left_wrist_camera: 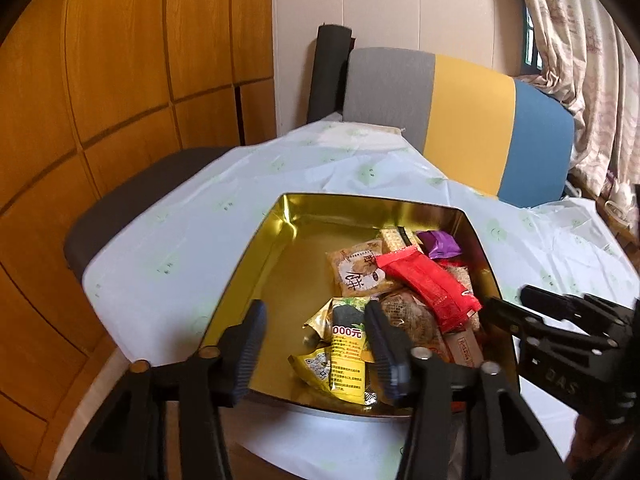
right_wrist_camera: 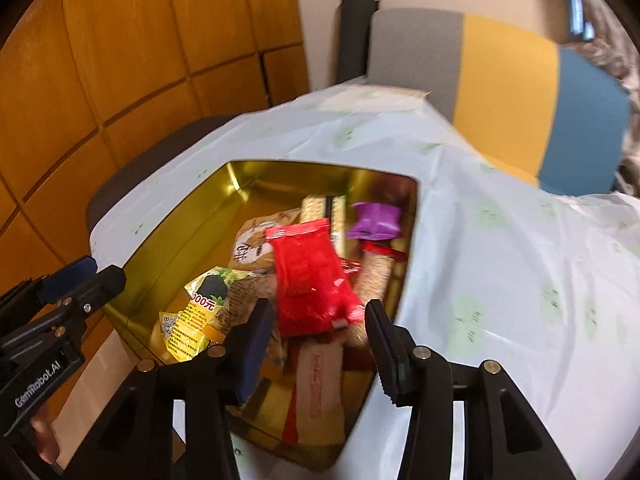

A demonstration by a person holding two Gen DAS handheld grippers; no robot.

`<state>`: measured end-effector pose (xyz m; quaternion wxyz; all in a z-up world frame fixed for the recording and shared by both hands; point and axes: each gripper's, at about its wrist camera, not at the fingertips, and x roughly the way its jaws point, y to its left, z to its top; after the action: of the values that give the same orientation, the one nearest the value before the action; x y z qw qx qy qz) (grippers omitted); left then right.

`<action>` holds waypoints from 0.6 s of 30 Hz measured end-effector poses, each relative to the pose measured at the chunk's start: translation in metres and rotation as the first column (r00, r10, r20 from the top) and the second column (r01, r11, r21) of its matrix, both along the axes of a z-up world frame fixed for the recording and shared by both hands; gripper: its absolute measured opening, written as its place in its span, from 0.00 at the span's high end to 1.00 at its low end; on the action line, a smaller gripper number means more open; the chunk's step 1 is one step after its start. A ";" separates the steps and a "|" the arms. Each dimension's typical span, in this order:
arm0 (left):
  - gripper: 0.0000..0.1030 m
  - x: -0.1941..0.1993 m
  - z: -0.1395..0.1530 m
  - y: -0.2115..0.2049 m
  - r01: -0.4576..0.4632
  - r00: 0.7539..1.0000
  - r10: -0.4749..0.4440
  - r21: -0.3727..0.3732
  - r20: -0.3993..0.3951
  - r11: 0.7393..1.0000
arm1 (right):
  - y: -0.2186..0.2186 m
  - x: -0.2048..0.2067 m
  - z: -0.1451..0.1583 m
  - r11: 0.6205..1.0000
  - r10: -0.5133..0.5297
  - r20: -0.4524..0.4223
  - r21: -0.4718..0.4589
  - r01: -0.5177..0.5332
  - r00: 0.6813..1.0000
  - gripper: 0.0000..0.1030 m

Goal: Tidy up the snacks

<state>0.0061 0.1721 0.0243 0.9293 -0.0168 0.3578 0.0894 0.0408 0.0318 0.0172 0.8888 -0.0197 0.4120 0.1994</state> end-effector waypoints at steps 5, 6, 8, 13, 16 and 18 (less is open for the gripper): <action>0.39 -0.013 0.008 -0.015 0.040 0.998 -0.039 -0.003 0.053 0.999 | -0.021 -0.027 0.005 0.995 -0.101 0.049 0.000 0.101 0.994 0.42; 0.39 -0.016 0.009 -0.018 0.045 0.997 -0.045 -0.007 0.068 0.999 | -0.027 -0.033 0.005 0.992 -0.124 0.050 0.008 0.124 0.991 0.42; 0.39 -0.020 0.011 -0.025 0.045 0.995 -0.044 -0.004 0.093 0.999 | -0.035 -0.039 0.003 0.990 -0.140 0.043 0.018 0.139 0.989 0.41; 0.39 -0.021 0.012 -0.037 0.042 0.996 -0.043 0.015 0.082 0.999 | -0.048 -0.050 -0.002 0.986 -0.167 0.045 0.012 0.167 0.985 0.40; 0.39 -0.023 0.012 -0.037 0.024 0.996 -0.025 0.020 0.089 1.000 | -0.051 -0.051 -0.002 0.982 -0.187 0.052 0.018 0.186 0.981 0.39; 0.39 -0.026 0.013 -0.037 0.012 0.995 -0.015 0.028 0.099 1.000 | -0.052 -0.053 0.000 0.982 -0.191 0.062 0.017 0.190 0.980 0.37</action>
<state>-0.0194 0.1347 0.0378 0.9467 -0.0063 0.3100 0.0869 -0.0125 -0.0206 0.0167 0.9165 0.0182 0.3828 0.1149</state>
